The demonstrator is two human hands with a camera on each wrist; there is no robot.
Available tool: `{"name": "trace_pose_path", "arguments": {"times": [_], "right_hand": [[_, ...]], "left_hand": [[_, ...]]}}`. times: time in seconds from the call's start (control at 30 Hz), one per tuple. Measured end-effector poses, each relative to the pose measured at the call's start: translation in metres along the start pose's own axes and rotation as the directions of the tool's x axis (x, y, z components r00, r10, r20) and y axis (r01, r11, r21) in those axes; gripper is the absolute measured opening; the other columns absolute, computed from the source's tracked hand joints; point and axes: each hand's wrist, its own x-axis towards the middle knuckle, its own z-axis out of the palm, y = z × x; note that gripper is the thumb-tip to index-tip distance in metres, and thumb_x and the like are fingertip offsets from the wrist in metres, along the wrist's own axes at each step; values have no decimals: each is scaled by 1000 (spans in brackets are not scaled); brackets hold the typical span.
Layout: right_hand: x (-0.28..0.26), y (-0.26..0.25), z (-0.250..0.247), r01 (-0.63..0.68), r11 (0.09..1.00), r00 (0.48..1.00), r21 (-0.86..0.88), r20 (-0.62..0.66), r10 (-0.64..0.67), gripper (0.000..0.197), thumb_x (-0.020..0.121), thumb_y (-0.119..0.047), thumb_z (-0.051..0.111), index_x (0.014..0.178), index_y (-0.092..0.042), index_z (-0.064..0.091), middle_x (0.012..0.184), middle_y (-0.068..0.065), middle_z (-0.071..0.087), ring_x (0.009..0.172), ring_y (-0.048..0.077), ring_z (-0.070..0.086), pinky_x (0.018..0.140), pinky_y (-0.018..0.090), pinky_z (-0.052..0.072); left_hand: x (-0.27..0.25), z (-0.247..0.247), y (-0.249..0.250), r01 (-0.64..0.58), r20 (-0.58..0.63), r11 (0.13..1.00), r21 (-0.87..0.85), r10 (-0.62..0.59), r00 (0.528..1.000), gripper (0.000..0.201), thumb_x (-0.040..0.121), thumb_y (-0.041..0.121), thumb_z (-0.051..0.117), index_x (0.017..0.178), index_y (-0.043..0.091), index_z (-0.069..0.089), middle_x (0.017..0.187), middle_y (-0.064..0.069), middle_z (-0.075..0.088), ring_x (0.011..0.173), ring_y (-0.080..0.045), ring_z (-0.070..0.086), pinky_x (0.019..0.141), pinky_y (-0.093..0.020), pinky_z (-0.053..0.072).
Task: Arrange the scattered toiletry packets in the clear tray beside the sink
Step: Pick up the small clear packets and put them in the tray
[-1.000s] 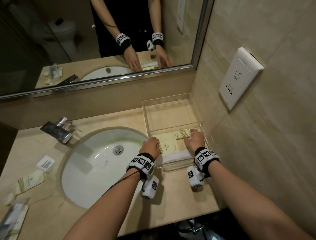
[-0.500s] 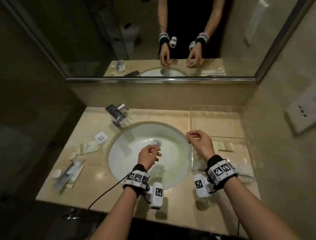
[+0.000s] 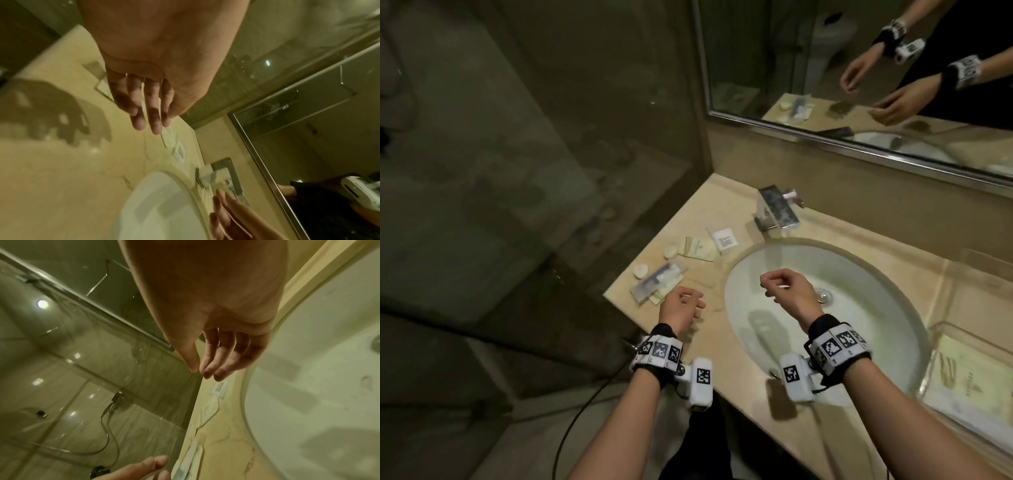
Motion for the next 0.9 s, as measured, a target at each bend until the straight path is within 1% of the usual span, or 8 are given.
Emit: {"name": "trace_pose_path", "arguments": {"times": [0.1, 0.17, 0.27, 0.43, 0.6, 0.7, 0.77, 0.9], "right_hand": [[12, -9, 41, -19, 999, 997, -27, 71, 21, 12, 86, -21, 69, 93, -12, 71, 91, 8, 73, 76, 18, 70, 70, 24, 49], [21, -13, 66, -25, 999, 994, -46, 102, 30, 14, 85, -21, 69, 94, -10, 71, 89, 7, 72, 77, 19, 69, 70, 24, 49], [37, -14, 103, -58, 994, 989, -89, 129, 69, 10, 84, -22, 70, 91, -14, 71, 87, 3, 71, 85, 22, 69, 76, 29, 53], [66, -15, 151, -159, 976, 971, -146, 155, 181, 11, 85, -18, 71, 95, -15, 67, 89, 0, 68, 92, 20, 66, 92, 37, 55], [95, -14, 167, -198, 965, 980, -173, -21, 198, 27, 84, -16, 72, 107, -8, 60, 105, 9, 67, 99, 24, 65, 96, 38, 52], [116, -18, 163, -183, 932, 973, -314, -193, 126, 45, 80, -20, 77, 116, -8, 55, 119, 15, 56, 102, 28, 61, 97, 41, 50], [128, -23, 159, -199, 892, 957, -405, -276, 89, 52, 80, -22, 77, 123, -10, 50, 129, 15, 47, 110, 33, 57, 101, 44, 47], [148, -29, 157, -268, 803, 942, -533, -320, 102, 67, 80, -26, 77, 135, -9, 42, 139, 16, 39, 123, 39, 47, 104, 47, 42]], "left_hand": [[16, -32, -14, 39, -69, 999, -6, -39, 997, 12, 95, 14, 53, 99, 9, 63, 82, -4, 67, 60, -14, 56, 47, -24, 47], [30, -48, -22, 32, -127, 999, 8, -31, 991, 8, 92, 11, 57, 90, 14, 65, 82, -4, 68, 66, -19, 61, 56, -28, 50], [54, -66, -30, 13, -227, 997, 76, 5, 974, 20, 83, 7, 65, 74, 24, 63, 81, -1, 69, 84, -24, 67, 80, -33, 55], [95, -84, -33, -1, -158, 986, 168, 28, 987, 26, 71, 7, 77, 81, 27, 63, 105, -4, 69, 98, -22, 66, 95, -37, 52], [128, -84, -32, -84, -16, 935, 344, 95, 995, 45, 64, 7, 83, 101, 21, 61, 116, -3, 58, 104, -26, 61, 95, -42, 51], [140, -83, -30, -109, 29, 899, 423, 107, 994, 51, 66, 7, 83, 111, 16, 60, 121, -6, 56, 111, -26, 56, 100, -40, 47], [146, -83, -30, -103, 40, 885, 454, 95, 995, 55, 67, 7, 82, 116, 17, 58, 123, -6, 54, 112, -26, 55, 101, -38, 46], [152, -87, -27, -81, 49, 847, 526, 65, 997, 55, 71, 5, 76, 118, 23, 53, 123, -4, 52, 110, -26, 56, 95, -38, 49]]}}
